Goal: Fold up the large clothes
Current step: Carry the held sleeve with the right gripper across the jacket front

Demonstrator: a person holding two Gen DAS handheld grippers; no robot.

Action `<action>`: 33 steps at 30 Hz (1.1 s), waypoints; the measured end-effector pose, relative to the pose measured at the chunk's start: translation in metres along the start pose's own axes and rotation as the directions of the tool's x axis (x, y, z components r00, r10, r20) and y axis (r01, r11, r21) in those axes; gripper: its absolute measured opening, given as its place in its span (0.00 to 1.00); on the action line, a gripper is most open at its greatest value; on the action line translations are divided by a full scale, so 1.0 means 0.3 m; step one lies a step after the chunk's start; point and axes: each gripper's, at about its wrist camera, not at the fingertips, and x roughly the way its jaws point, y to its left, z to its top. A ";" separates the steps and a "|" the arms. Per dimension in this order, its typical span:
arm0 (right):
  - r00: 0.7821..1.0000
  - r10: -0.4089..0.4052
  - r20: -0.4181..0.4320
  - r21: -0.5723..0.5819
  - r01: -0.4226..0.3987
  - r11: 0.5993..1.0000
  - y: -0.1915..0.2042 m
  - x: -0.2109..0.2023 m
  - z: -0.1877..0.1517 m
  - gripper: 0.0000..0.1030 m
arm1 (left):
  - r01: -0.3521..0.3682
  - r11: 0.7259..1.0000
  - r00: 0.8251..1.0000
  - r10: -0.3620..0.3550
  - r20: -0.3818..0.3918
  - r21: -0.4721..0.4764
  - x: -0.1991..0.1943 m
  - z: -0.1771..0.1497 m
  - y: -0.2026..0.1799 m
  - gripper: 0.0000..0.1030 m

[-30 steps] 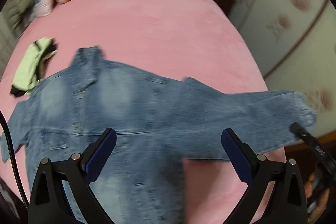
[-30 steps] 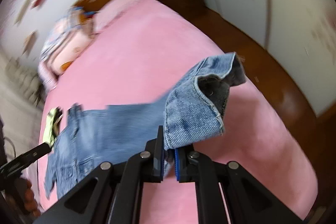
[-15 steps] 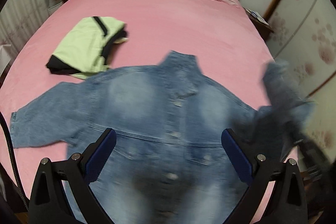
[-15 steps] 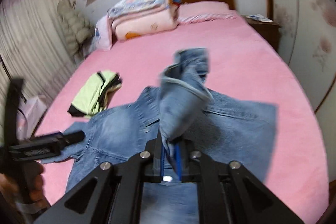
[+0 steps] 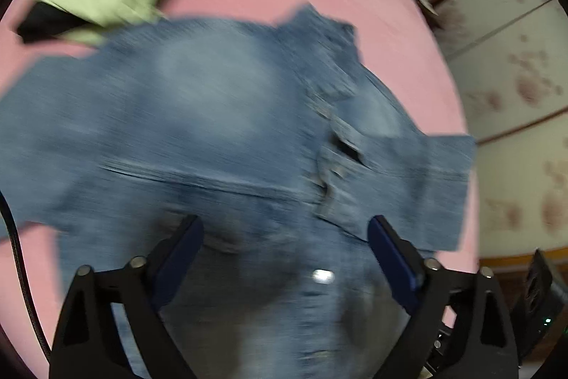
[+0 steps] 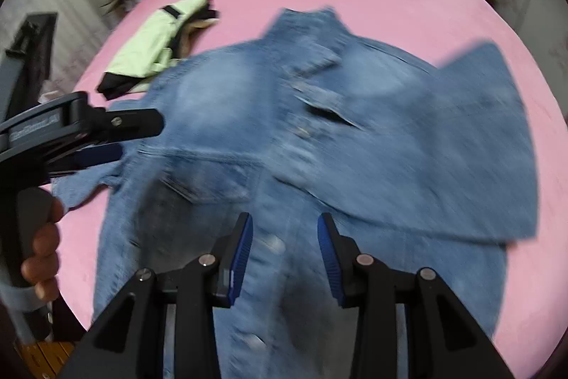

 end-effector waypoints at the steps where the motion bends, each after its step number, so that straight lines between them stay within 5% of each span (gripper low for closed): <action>1: 1.000 -0.008 -0.004 0.025 0.008 1.000 -0.032 -0.010 -0.014 0.37 | 0.044 0.999 0.999 -0.044 -0.027 -0.003 0.043 -0.005 -0.016 0.84; 6: 0.999 -0.040 -0.021 0.193 0.043 0.980 -0.223 -0.053 -0.083 0.37 | 0.203 0.977 0.971 -0.209 -0.114 -0.060 0.221 -0.046 -0.077 0.69; 12: 0.999 -0.046 -0.021 0.300 0.050 0.953 -0.343 -0.044 -0.132 0.37 | 0.299 0.941 0.939 -0.319 -0.124 -0.161 0.345 -0.080 -0.097 0.52; 25: 0.999 -0.033 -0.017 0.302 0.036 0.953 -0.436 -0.044 -0.150 0.37 | 0.277 0.892 0.940 -0.328 -0.090 -0.358 0.470 -0.106 -0.093 0.52; 33: 0.999 -0.018 -0.027 0.305 0.025 0.952 -0.456 -0.041 -0.163 0.37 | 0.278 0.887 0.949 -0.313 -0.036 -0.367 0.456 -0.134 -0.070 0.52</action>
